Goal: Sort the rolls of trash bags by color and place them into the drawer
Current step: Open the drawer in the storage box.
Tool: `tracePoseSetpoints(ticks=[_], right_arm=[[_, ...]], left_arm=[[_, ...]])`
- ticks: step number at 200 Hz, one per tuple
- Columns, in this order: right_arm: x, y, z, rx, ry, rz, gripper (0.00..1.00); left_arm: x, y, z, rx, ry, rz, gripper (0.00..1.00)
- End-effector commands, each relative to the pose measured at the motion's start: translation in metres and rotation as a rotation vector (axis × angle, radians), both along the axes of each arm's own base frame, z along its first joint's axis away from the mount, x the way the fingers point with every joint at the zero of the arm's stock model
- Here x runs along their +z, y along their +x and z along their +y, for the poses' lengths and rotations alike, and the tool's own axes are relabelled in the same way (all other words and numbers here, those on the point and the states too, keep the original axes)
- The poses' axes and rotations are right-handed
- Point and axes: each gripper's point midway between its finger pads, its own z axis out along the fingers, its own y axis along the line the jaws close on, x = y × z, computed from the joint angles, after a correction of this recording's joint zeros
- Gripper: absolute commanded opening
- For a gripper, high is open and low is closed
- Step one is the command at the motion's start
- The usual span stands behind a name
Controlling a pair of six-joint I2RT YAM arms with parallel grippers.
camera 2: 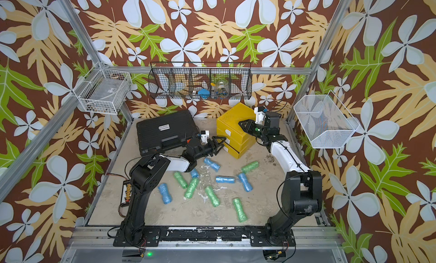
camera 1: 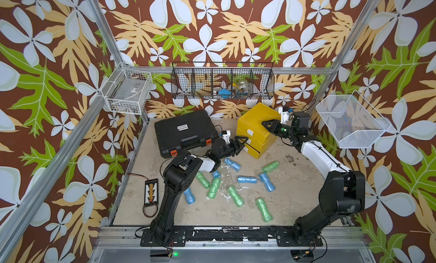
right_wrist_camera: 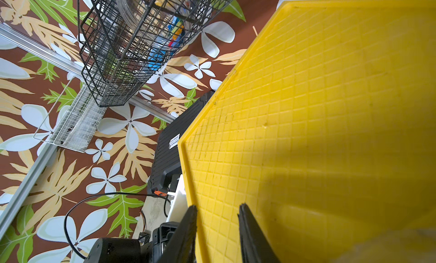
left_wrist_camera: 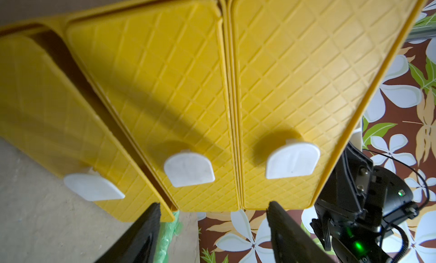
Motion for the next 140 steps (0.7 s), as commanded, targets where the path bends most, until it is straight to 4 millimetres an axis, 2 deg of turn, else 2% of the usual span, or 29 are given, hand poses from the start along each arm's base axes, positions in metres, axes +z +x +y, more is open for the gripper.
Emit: tracePoseSetpoints(ticks=[1, 40, 140], right_arm=[[-0.017, -0.008, 0.000, -0.003, 0.001, 0.083, 0.33], [-0.014, -0.007, 0.000, -0.004, 0.001, 0.077, 0.33], [-0.019, -0.007, 0.001, 0.006, 0.006, 0.089, 0.32]], left_arm=[[-0.009, 0.009, -0.003, 0.012, 0.047, -0.006, 0.71], [-0.019, 0.015, -0.004, 0.027, 0.046, 0.014, 0.67], [-0.020, 0.024, -0.016, 0.014, 0.015, 0.008, 0.60]])
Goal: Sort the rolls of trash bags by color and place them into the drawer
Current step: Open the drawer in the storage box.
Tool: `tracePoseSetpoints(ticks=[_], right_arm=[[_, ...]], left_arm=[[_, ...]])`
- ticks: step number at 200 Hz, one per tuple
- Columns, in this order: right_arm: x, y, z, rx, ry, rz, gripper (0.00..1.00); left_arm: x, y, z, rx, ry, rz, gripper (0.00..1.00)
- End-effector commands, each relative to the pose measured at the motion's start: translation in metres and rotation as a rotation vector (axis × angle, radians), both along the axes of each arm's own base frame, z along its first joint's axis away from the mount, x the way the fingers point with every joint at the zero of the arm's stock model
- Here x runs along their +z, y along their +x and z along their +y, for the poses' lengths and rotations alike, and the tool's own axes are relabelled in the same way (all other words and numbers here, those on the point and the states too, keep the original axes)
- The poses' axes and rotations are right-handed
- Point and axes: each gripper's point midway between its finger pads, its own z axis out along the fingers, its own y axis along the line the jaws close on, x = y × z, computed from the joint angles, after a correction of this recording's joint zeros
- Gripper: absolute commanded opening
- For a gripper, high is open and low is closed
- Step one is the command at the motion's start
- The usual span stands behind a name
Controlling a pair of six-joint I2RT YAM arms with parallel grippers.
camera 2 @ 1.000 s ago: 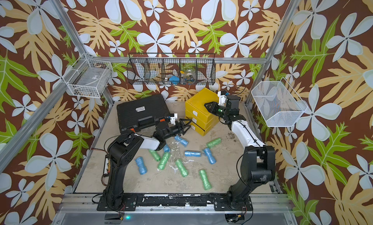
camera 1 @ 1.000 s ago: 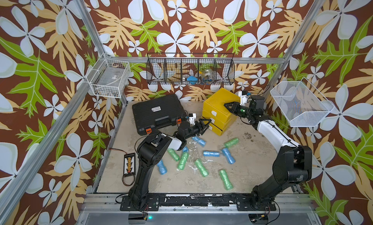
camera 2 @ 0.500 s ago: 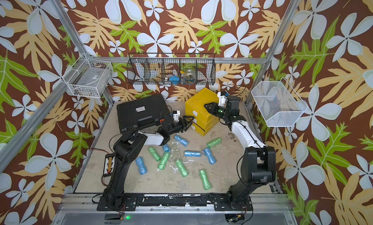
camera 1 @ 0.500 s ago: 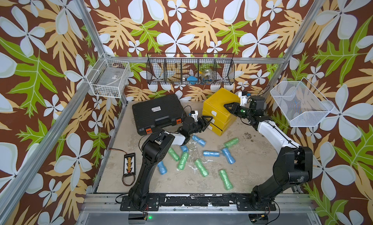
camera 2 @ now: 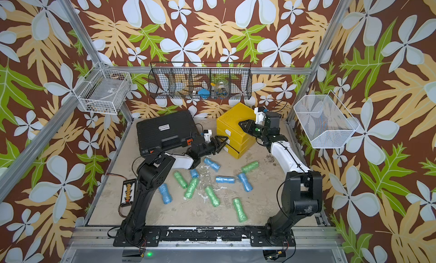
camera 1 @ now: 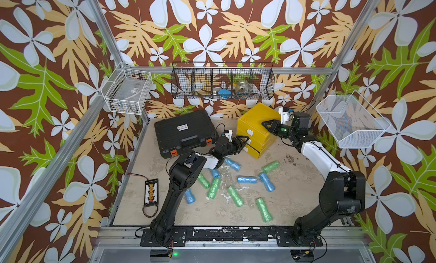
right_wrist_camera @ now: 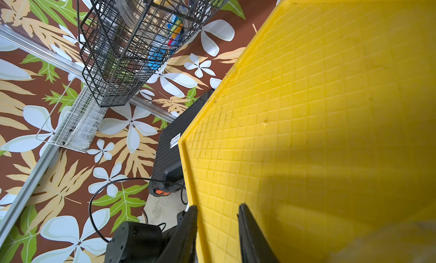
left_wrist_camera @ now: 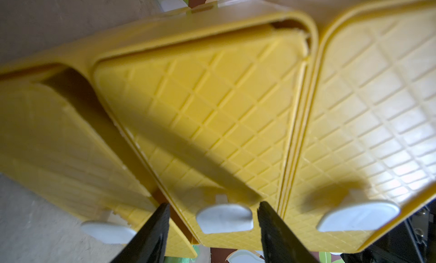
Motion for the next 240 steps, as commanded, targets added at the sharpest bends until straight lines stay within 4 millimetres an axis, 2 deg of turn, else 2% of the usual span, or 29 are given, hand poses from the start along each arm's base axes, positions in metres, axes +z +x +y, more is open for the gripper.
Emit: tracePoseSetpoints(ticks=[1, 61, 140, 181, 240], right_arm=[[-0.019, -0.006, 0.001, 0.003, -0.003, 0.080, 0.32], [-0.026, -0.007, 0.001, 0.005, -0.003, 0.093, 0.32], [-0.028, -0.004, -0.003, -0.003, -0.004, 0.097, 0.31], [-0.032, -0.001, -0.009, -0.016, -0.007, 0.106, 0.31], [-0.035, 0.001, -0.011, -0.025, -0.006, 0.110, 0.30]], left_arm=[[0.004, 0.002, -0.003, -0.001, -0.016, -0.016, 0.60], [0.009, 0.000, -0.012, -0.009, -0.054, -0.024, 0.49], [0.025, -0.008, -0.003, 0.010, -0.074, -0.050, 0.31], [0.033, -0.022, 0.017, 0.033, -0.068, -0.056, 0.29], [0.032, -0.060, 0.049, 0.052, -0.062, -0.041, 0.27]])
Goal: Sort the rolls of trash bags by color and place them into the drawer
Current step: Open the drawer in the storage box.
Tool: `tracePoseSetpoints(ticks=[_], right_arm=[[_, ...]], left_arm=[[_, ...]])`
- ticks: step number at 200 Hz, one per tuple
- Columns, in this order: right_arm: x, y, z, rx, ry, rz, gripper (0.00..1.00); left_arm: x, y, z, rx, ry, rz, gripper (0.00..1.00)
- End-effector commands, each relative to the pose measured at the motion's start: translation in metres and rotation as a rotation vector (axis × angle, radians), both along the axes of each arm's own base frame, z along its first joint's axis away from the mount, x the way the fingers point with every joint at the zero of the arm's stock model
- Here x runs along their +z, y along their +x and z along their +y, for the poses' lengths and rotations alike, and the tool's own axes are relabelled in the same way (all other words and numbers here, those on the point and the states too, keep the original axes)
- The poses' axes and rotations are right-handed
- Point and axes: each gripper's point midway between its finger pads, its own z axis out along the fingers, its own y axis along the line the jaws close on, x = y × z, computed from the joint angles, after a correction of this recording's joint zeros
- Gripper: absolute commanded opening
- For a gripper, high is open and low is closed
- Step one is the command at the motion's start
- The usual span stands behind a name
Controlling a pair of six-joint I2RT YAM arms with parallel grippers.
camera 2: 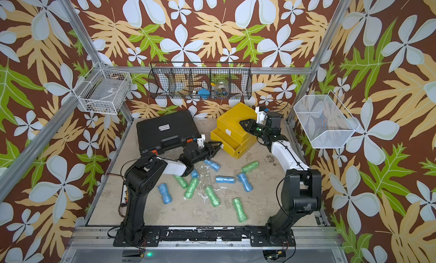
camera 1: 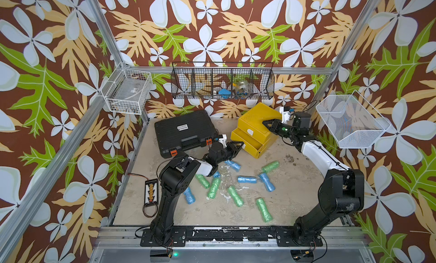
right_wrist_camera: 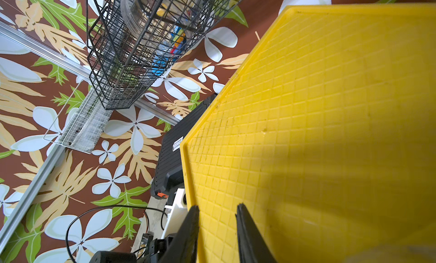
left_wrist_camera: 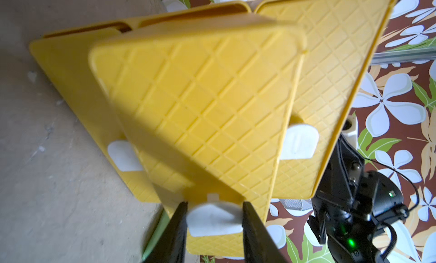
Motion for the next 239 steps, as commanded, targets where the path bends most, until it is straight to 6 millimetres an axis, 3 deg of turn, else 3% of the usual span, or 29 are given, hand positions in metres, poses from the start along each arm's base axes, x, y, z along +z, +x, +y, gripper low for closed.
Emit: tracePoseSetpoints(ticks=[1, 66, 107, 116, 142, 169, 213, 239], right_arm=[[-0.033, -0.006, -0.004, -0.028, -0.017, 0.134, 0.30], [-0.037, -0.006, -0.006, -0.036, -0.028, 0.140, 0.30], [-0.036, -0.006, -0.007, -0.040, -0.035, 0.139, 0.30], [-0.034, -0.007, -0.007, -0.041, -0.039, 0.136, 0.30], [-0.026, -0.005, -0.009, -0.046, -0.053, 0.118, 0.33], [-0.011, -0.003, -0.009, -0.047, -0.059, 0.089, 0.39], [0.023, -0.007, -0.012, -0.059, -0.070, 0.021, 0.47], [0.040, -0.017, -0.015, -0.081, -0.091, -0.010, 0.55]], left_arm=[[0.019, -0.010, 0.010, 0.008, -0.032, -0.074, 0.27], [0.013, -0.034, 0.040, 0.032, -0.002, -0.056, 0.27], [0.010, -0.040, 0.043, 0.026, -0.002, -0.052, 0.29], [0.008, -0.041, 0.044, 0.029, -0.003, -0.045, 0.32], [0.006, -0.042, 0.049, 0.050, 0.016, -0.031, 0.54], [0.013, -0.041, 0.052, 0.061, 0.063, -0.042, 0.67], [0.016, -0.046, 0.060, 0.077, 0.150, -0.023, 0.78], [0.001, -0.047, 0.060, 0.061, 0.215, 0.013, 0.80]])
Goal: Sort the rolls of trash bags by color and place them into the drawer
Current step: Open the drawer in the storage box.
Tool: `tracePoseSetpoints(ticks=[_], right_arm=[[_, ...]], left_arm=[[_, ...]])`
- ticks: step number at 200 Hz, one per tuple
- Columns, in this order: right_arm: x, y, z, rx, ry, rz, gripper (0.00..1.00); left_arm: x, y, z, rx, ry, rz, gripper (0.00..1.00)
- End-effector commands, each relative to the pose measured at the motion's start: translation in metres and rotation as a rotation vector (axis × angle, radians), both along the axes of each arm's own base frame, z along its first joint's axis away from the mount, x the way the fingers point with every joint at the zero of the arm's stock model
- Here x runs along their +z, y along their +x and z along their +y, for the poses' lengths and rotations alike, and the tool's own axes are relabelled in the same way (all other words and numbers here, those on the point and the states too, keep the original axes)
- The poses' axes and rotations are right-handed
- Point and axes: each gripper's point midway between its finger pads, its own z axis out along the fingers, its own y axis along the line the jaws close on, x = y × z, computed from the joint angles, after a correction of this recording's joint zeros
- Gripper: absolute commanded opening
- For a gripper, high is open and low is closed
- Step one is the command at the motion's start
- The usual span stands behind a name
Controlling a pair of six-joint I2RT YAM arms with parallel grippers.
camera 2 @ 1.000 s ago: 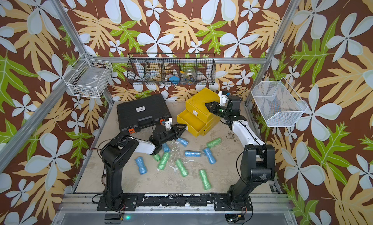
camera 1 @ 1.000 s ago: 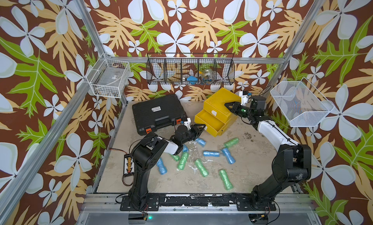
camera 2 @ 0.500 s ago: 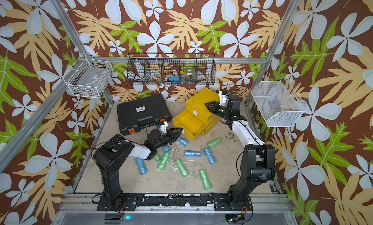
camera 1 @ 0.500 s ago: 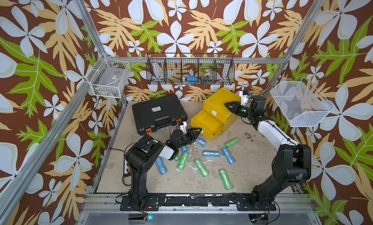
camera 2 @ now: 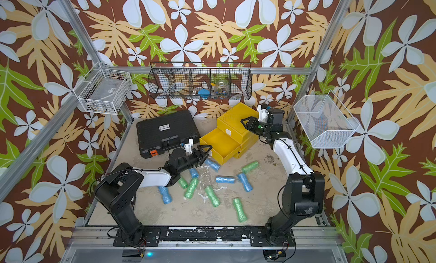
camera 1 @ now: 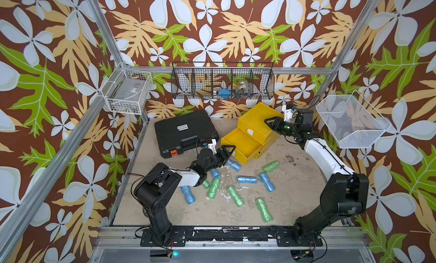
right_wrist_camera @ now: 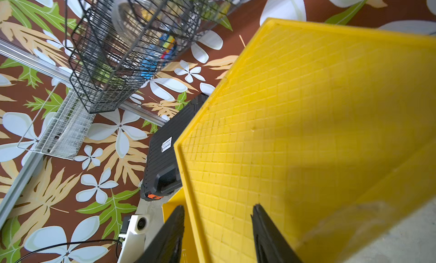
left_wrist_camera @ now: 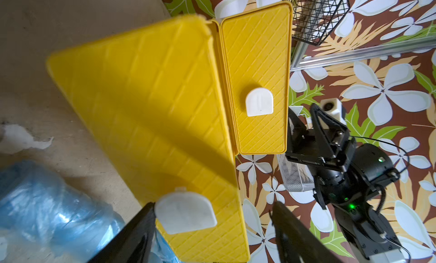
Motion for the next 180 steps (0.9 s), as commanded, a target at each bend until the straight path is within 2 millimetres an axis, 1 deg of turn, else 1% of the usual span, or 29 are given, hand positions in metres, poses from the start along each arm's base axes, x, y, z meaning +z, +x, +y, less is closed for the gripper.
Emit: tracePoseSetpoints(ticks=[1, 25, 31, 44, 52, 74, 102, 114, 140, 147, 151, 154, 180], right_arm=[[0.014, -0.007, -0.005, -0.024, -0.030, -0.028, 0.56], [0.021, -0.017, -0.006, -0.025, -0.047, -0.044, 0.61], [0.021, -0.019, -0.006, -0.023, -0.052, -0.044, 0.61], [0.019, -0.022, -0.006, -0.018, -0.059, -0.039, 0.61], [0.016, -0.022, -0.009, -0.035, -0.072, -0.034, 0.61], [0.010, -0.025, -0.009, -0.032, -0.074, -0.021, 0.61], [0.004, -0.026, -0.009, -0.031, -0.075, -0.009, 0.61], [0.004, -0.026, -0.010, -0.034, -0.077, -0.008, 0.61], [0.007, -0.026, -0.013, -0.049, -0.103, -0.014, 0.64], [0.009, -0.027, -0.014, -0.051, -0.107, -0.018, 0.65], [0.009, -0.027, -0.014, -0.051, -0.109, -0.020, 0.66], [0.009, -0.027, -0.014, -0.051, -0.110, -0.019, 0.66], [0.011, -0.029, -0.014, -0.053, -0.112, -0.024, 0.69]], left_arm=[[-0.020, 0.000, 0.002, -0.005, 0.092, 0.037, 0.80], [-0.031, 0.002, -0.003, -0.027, 0.100, 0.051, 0.81], [-0.035, 0.002, -0.005, -0.032, 0.101, 0.059, 0.81], [-0.036, 0.004, -0.009, -0.047, 0.083, 0.053, 0.82], [-0.037, 0.004, -0.011, -0.051, 0.075, 0.054, 0.82], [-0.035, 0.005, -0.013, -0.059, 0.053, 0.041, 0.81], [-0.025, 0.005, -0.017, -0.074, 0.041, 0.014, 0.81], [-0.024, 0.004, -0.014, -0.063, 0.053, 0.018, 0.82], [-0.029, 0.002, 0.000, -0.011, 0.117, 0.050, 0.87], [-0.030, 0.000, 0.004, 0.001, 0.129, 0.059, 0.91], [-0.031, -0.001, 0.006, 0.006, 0.135, 0.063, 0.98], [-0.032, -0.001, 0.007, 0.010, 0.141, 0.066, 0.99], [-0.043, -0.003, 0.012, 0.017, 0.186, 0.101, 1.00]])
